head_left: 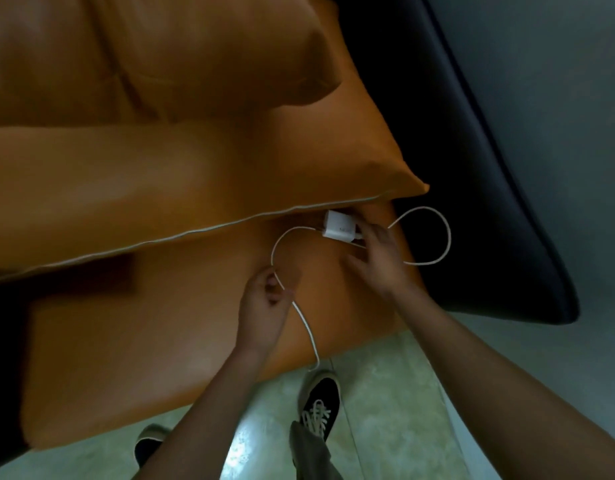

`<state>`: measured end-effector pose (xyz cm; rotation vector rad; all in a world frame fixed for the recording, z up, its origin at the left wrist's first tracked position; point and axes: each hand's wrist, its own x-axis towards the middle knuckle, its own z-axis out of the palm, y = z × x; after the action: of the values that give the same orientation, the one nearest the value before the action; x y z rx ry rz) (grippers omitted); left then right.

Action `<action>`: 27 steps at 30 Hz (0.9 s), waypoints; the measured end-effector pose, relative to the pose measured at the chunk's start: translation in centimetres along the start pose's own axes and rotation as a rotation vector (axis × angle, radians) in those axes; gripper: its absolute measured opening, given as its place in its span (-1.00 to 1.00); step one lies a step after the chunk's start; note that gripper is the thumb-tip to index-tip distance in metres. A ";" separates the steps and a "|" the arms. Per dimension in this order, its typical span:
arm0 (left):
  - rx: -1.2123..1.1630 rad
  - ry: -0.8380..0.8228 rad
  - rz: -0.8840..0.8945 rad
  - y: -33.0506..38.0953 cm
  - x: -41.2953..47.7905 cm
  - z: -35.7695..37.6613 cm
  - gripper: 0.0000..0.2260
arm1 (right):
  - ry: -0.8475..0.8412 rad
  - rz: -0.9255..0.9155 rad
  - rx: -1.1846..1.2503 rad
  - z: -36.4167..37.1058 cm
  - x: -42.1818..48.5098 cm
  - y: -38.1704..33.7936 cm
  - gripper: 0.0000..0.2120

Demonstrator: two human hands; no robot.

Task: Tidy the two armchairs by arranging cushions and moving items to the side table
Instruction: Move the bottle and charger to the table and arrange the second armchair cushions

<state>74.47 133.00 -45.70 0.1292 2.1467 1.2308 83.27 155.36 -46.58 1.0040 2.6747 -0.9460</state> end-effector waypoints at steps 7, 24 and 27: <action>0.113 0.082 0.058 -1.0 0.3 1.1 -0.62 | 0.017 -0.020 -0.191 2.3 -1.0 0.4 -0.33; -0.161 -0.010 -0.127 1.3 -12.6 -11.6 -0.82 | -0.116 0.050 0.593 -4.4 -13.9 -6.9 -0.45; -0.130 0.023 -0.109 3.0 -15.0 -16.2 -0.83 | -0.149 0.041 0.632 -6.6 -16.5 -10.8 -0.48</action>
<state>76.18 116.87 -30.36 -0.0567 2.0572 1.3090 89.73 144.02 -30.45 1.0203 2.2544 -1.8355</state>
